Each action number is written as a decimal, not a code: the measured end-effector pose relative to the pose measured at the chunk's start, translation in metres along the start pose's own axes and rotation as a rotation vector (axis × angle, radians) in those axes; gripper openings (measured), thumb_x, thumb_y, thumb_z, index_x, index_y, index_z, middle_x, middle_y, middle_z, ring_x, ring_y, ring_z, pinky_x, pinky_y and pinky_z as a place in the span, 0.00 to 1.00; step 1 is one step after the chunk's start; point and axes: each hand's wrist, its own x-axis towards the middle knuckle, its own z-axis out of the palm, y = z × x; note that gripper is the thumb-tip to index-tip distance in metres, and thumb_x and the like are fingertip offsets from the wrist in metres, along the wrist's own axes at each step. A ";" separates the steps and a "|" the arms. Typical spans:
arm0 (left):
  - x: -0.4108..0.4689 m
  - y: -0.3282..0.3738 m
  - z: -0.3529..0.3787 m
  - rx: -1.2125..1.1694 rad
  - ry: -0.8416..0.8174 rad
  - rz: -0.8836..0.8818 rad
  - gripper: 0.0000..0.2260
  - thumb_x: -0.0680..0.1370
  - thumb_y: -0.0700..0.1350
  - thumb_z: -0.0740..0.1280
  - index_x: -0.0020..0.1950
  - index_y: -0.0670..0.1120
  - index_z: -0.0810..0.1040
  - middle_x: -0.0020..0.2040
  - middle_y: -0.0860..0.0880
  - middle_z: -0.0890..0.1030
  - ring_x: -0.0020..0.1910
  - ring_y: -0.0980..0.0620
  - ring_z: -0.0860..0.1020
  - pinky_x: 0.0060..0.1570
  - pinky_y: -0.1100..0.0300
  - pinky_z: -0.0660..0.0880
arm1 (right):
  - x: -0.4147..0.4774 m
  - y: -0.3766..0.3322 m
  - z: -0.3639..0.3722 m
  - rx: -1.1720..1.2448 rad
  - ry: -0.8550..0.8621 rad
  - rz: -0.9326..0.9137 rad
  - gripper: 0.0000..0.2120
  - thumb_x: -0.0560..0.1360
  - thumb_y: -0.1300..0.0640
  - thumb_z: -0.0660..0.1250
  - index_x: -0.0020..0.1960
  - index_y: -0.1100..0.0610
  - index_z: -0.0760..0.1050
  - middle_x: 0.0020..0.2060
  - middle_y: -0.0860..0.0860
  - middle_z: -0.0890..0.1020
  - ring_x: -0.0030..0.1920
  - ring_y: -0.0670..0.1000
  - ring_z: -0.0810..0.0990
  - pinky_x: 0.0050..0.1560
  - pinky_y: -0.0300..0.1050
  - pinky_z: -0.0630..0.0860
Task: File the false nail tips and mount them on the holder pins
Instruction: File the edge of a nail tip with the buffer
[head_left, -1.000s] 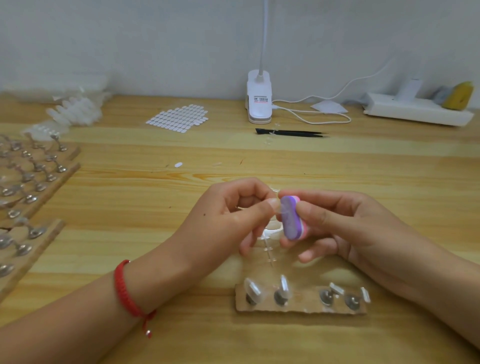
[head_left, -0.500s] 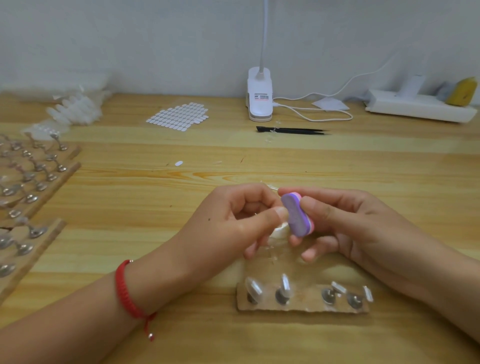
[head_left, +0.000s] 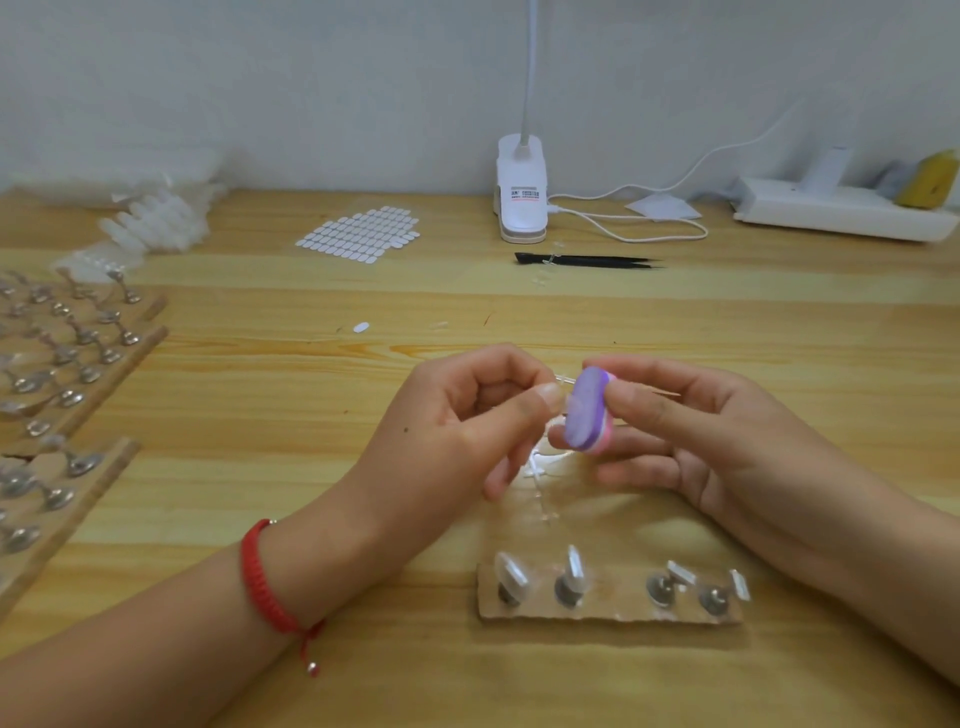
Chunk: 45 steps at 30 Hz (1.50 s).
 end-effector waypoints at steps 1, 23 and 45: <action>0.000 0.000 0.000 -0.004 0.014 0.004 0.05 0.73 0.43 0.66 0.37 0.44 0.76 0.23 0.51 0.71 0.19 0.55 0.65 0.24 0.68 0.65 | -0.001 0.001 0.001 -0.026 -0.011 -0.013 0.16 0.61 0.54 0.74 0.49 0.56 0.84 0.45 0.62 0.85 0.41 0.53 0.86 0.35 0.39 0.80; -0.001 0.002 0.003 0.075 0.114 0.032 0.07 0.76 0.38 0.67 0.38 0.41 0.78 0.23 0.56 0.71 0.19 0.60 0.65 0.23 0.68 0.64 | -0.003 0.004 0.006 0.019 0.086 -0.136 0.12 0.58 0.57 0.76 0.42 0.53 0.85 0.42 0.56 0.86 0.42 0.51 0.86 0.37 0.38 0.80; -0.001 0.002 0.001 0.030 0.136 0.009 0.07 0.72 0.46 0.72 0.36 0.47 0.78 0.23 0.58 0.68 0.21 0.60 0.62 0.22 0.71 0.60 | -0.002 0.004 0.006 -0.004 0.063 -0.161 0.10 0.59 0.56 0.75 0.40 0.50 0.84 0.42 0.54 0.86 0.42 0.52 0.86 0.35 0.38 0.80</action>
